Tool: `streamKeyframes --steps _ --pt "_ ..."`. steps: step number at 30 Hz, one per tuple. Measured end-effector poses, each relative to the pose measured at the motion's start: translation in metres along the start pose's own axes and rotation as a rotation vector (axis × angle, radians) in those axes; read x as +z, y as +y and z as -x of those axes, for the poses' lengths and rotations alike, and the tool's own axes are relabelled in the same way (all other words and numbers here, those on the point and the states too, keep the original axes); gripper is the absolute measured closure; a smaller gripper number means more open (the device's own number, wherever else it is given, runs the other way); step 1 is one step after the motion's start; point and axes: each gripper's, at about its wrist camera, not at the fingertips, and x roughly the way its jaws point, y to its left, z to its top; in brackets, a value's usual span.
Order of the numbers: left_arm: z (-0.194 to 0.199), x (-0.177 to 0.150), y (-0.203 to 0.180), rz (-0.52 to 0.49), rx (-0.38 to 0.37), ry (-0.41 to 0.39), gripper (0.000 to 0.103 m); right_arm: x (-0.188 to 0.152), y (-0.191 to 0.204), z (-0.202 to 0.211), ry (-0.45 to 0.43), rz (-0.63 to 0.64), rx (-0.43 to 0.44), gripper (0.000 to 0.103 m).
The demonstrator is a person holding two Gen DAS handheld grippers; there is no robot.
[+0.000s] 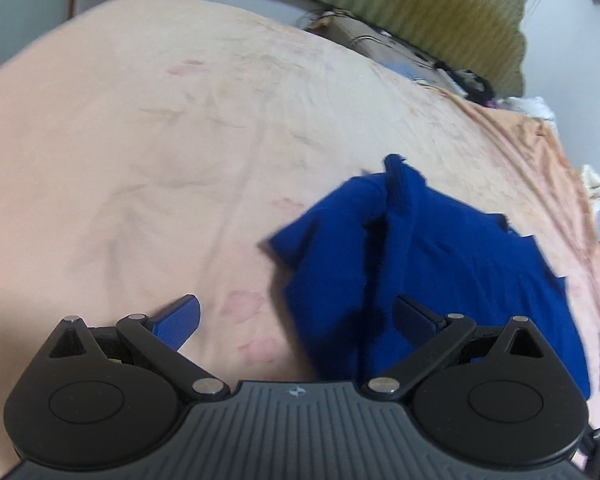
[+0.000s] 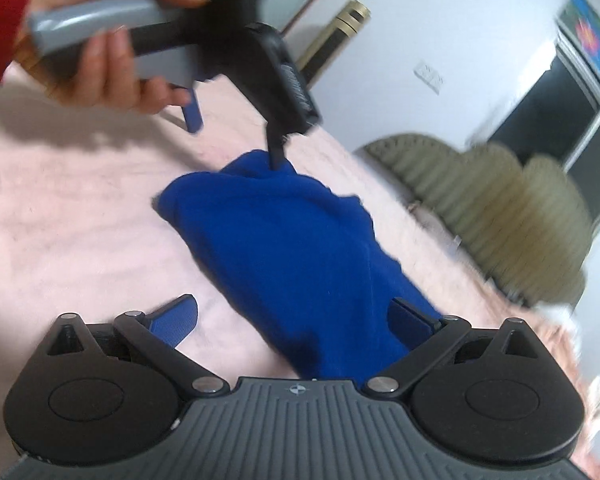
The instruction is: Fold small clothes
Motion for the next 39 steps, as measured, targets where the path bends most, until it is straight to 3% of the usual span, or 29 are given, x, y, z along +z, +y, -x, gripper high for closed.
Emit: streamKeyframes --steps 7,12,15,17,19,21,23,24,25,28,32,39 --pt "-0.031 0.015 -0.017 -0.042 -0.185 0.048 0.000 0.021 0.004 -0.031 0.020 -0.034 -0.029 0.003" --pt "-0.058 0.038 -0.028 -0.020 -0.235 0.054 0.000 0.036 0.006 -0.058 0.014 -0.039 -0.041 0.011" --pt "-0.070 0.051 -0.035 -0.008 -0.216 0.056 0.001 0.042 0.007 -0.072 0.003 -0.033 -0.040 0.017" --pt "-0.077 0.058 -0.043 -0.018 -0.194 0.067 0.001 0.045 0.008 -0.079 0.001 -0.029 -0.033 0.027" --pt "-0.083 0.063 -0.051 -0.038 -0.164 0.067 0.010 0.046 0.009 -0.082 -0.002 -0.028 -0.017 0.045" --pt "-0.087 0.067 -0.059 -0.067 -0.103 0.059 0.045 0.046 0.013 -0.084 -0.002 -0.008 -0.002 0.061" --pt "-0.091 0.070 -0.061 -0.066 -0.074 0.065 0.064 0.047 0.017 -0.085 -0.007 0.010 0.009 0.070" --pt "-0.093 0.071 -0.060 -0.049 -0.086 0.082 0.077 0.047 0.018 -0.085 -0.009 0.017 0.019 0.080" --pt "-0.095 0.072 -0.058 -0.027 -0.093 0.091 0.083 0.047 0.018 -0.085 -0.007 0.020 0.035 0.086" --pt "-0.092 0.071 -0.065 -0.027 -0.073 0.080 0.087 0.046 0.015 -0.084 -0.016 0.007 0.045 0.095" --pt "-0.078 0.070 -0.089 -0.109 0.004 0.038 0.088 0.045 0.000 -0.071 -0.056 -0.055 0.050 0.096" --pt "-0.052 0.076 -0.144 -0.220 0.108 -0.023 0.088 0.029 -0.033 -0.039 -0.101 -0.144 -0.031 0.096"
